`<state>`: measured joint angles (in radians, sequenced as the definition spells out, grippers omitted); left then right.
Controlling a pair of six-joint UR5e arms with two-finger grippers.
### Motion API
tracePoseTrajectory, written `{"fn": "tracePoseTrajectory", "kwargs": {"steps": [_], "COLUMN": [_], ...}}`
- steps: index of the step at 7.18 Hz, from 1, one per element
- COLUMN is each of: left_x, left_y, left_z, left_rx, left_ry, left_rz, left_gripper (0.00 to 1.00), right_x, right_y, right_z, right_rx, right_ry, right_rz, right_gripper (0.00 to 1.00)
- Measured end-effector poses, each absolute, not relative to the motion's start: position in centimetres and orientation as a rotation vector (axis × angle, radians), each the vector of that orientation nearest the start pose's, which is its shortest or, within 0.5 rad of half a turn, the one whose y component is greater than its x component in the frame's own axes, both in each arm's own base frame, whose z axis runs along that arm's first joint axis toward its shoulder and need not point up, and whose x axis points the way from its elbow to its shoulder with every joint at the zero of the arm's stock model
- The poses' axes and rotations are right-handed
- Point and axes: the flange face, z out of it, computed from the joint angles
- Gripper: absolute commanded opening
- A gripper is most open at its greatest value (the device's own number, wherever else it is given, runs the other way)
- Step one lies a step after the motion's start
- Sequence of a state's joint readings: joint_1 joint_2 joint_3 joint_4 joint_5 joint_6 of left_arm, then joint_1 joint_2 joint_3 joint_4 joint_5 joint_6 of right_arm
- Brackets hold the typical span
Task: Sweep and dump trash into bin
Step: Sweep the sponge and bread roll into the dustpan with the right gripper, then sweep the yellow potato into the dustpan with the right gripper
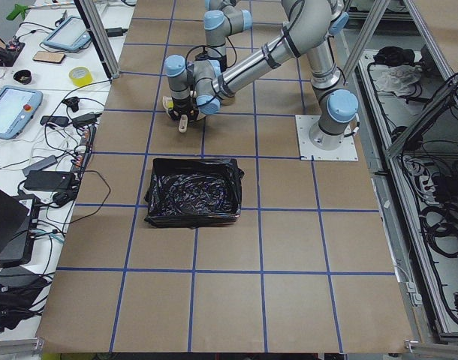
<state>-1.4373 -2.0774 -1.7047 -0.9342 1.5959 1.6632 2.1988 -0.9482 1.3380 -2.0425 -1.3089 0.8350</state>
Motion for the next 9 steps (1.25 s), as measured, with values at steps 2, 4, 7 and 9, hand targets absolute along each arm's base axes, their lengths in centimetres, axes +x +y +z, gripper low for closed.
{"fn": "tracePoseTrajectory", "kwargs": {"steps": [2,4,7,9], "left_x": [-4.5,-3.1,-1.9,-2.5], "left_y": [-62.9,-61.2,-55.1,-50.8], "left_z": [20.3,20.3,20.3,20.4], "left_rx": [2.18,2.223,2.283,2.258], "left_ry": [2.243,2.215,2.184,2.193], "left_rz": [0.034,0.053,0.1,0.131], "left_gripper": [0.0,0.0,0.0,0.0], "right_x": [53.0,49.9,44.7,42.0], "right_y": [-49.3,-50.2,-49.5,-45.5], "right_z": [28.7,30.2,32.1,31.1], "right_rx": [0.263,0.302,0.399,0.429], "right_ry": [2.918,2.983,3.039,3.054], "right_rz": [0.169,0.191,0.264,0.343], "right_gripper": [0.0,0.0,0.0,0.0]}}
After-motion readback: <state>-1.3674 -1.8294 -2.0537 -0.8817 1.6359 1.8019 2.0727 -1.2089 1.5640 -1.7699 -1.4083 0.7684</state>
